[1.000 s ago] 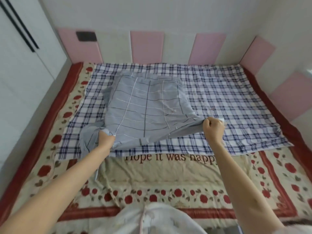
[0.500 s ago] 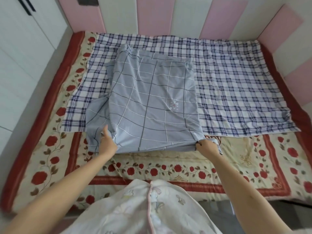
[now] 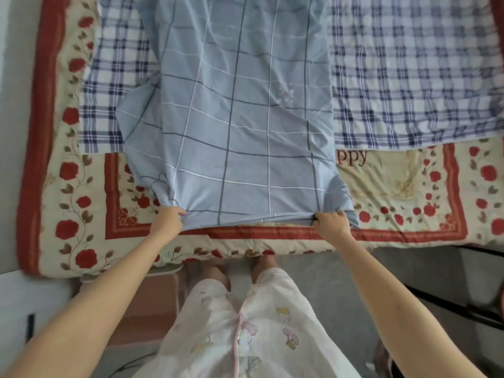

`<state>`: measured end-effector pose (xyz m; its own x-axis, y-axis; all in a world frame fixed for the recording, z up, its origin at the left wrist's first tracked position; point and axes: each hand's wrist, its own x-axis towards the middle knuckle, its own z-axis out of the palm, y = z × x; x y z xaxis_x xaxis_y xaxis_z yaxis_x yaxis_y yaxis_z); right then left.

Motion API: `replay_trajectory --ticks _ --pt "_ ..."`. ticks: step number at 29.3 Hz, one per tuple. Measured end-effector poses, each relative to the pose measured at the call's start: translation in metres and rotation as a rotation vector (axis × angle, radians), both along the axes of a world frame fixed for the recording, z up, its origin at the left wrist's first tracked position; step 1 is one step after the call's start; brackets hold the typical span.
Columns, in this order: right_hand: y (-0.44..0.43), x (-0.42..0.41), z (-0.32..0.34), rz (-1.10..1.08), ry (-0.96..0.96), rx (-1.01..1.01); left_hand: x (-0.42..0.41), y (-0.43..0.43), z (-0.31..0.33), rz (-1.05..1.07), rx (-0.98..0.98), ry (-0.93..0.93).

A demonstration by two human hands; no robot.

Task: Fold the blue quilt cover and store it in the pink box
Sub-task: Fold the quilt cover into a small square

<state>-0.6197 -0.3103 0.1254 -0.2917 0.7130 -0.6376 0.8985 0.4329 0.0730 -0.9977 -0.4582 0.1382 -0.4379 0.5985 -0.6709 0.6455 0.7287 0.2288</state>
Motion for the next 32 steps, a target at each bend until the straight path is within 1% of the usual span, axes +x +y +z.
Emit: replay_trajectory --ticks 2,4,5,6,7,8,9,10,12,13,14,15,16,18,20,21,22,23,24,25,26,27,28,29,30,32 --pt "-0.017 0.008 -0.009 0.05 0.007 -0.008 0.003 -0.015 0.0 0.03 -0.032 0.006" --pt "-0.03 0.014 -0.024 0.025 -0.072 -0.143 0.005 -0.029 -0.011 -0.029 -0.149 0.011" --pt "-0.032 0.017 -0.041 -0.017 -0.116 -0.247 0.005 -0.031 -0.028 -0.077 -0.254 -0.012" --pt "-0.041 0.025 -0.063 -0.106 -0.157 -0.378 0.009 -0.035 -0.049 -0.106 -0.366 -0.039" --pt "-0.049 0.03 -0.072 -0.187 -0.182 -0.49 0.013 -0.041 -0.056 -0.122 -0.47 -0.055" --pt "-0.055 0.037 -0.083 -0.315 -0.2 -0.575 0.021 -0.043 -0.067 -0.137 -0.575 -0.087" --pt "-0.061 0.047 -0.104 -0.456 -0.164 -0.573 0.033 -0.042 -0.086 -0.179 -0.616 -0.103" --pt "-0.063 0.051 -0.108 -0.599 -0.09 -0.514 0.041 -0.042 -0.086 -0.205 -0.623 -0.137" --pt "-0.054 0.064 -0.134 -0.932 0.093 -0.248 0.065 -0.024 -0.11 -0.373 -0.549 -0.093" --pt "-0.043 0.064 -0.136 -1.036 0.194 -0.116 0.074 -0.019 -0.111 -0.393 -0.479 -0.071" --pt "-0.029 0.067 -0.148 -1.153 0.307 -0.042 0.085 -0.004 -0.124 -0.427 -0.414 -0.066" --pt "-0.015 0.066 -0.15 -1.199 0.396 0.0 0.096 0.004 -0.128 -0.397 -0.333 -0.085" --pt "0.002 0.075 -0.176 -1.295 0.475 0.017 0.115 0.025 -0.157 -0.44 -0.281 -0.109" --pt "0.031 0.079 -0.199 -1.368 0.581 -0.04 0.139 0.051 -0.183 -0.409 -0.167 -0.191" --pt "0.049 0.065 -0.2 -1.333 0.671 -0.121 0.152 0.078 -0.184 -0.314 -0.058 -0.296" --pt "0.059 0.067 -0.212 -1.345 0.696 -0.156 0.167 0.099 -0.204 -0.311 -0.01 -0.348" --pt "0.065 0.062 -0.213 -1.259 0.706 -0.161 0.174 0.113 -0.21 -0.271 0.043 -0.397" --pt "0.065 0.048 -0.203 -1.073 0.655 -0.13 0.178 0.124 -0.204 -0.241 0.106 -0.423" --pt "0.065 0.052 -0.216 -0.944 0.599 -0.061 0.195 0.147 -0.223 -0.261 0.154 -0.439" --pt "0.062 0.045 -0.214 -0.805 0.532 0.038 0.205 0.161 -0.225 -0.277 0.215 -0.441" --pt "0.055 0.036 -0.214 -0.669 0.5 0.128 0.209 0.175 -0.228 -0.26 0.279 -0.437" --pt "0.042 0.024 -0.208 -0.576 0.518 0.171 0.214 0.185 -0.225 -0.225 0.334 -0.432" --pt "0.032 0.015 -0.206 -0.526 0.567 0.194 0.222 0.198 -0.226 -0.181 0.38 -0.453" --pt "0.023 0.006 -0.206 -0.523 0.601 0.167 0.229 0.209 -0.228 -0.138 0.392 -0.469" --pt "0.014 -0.003 -0.205 -0.494 0.601 0.112 0.233 0.216 -0.227 -0.052 0.402 -0.501" --pt "-0.001 -0.014 -0.209 -0.487 0.551 0.001 0.243 0.231 -0.227 0.062 0.371 -0.507"
